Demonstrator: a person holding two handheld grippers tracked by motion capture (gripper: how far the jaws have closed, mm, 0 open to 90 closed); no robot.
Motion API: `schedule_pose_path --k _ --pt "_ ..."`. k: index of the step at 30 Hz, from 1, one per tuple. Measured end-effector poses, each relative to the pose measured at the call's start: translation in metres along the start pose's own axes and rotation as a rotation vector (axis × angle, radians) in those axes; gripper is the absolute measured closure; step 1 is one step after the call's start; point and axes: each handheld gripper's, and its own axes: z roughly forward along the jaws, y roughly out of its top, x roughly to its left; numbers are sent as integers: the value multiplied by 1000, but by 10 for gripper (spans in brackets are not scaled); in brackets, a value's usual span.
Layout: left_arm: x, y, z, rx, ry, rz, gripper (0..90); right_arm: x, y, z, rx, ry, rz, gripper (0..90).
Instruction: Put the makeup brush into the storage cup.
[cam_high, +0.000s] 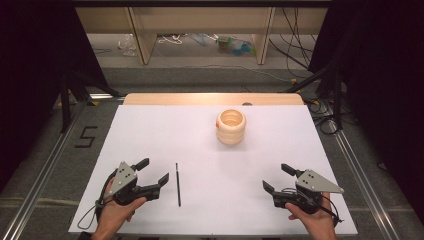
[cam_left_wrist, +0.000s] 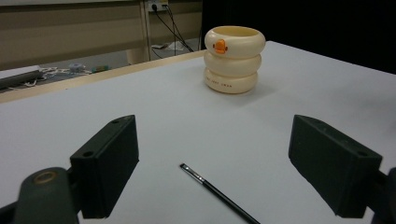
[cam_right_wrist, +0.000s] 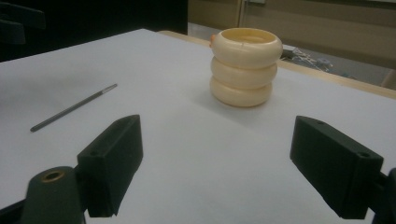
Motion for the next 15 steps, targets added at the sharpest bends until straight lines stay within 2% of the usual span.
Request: schedule_pose_path --k 7,8,15 --pt "-1 0 0 1 -8 -6 158 0 0 1 -4 3 -1 184" --pt "-1 0 0 3 -12 -5 158 1 0 -2 26 -18 15 184" --pt "-4 0 2 22 -28 -6 158 1 0 -1 34 -12 16 187"
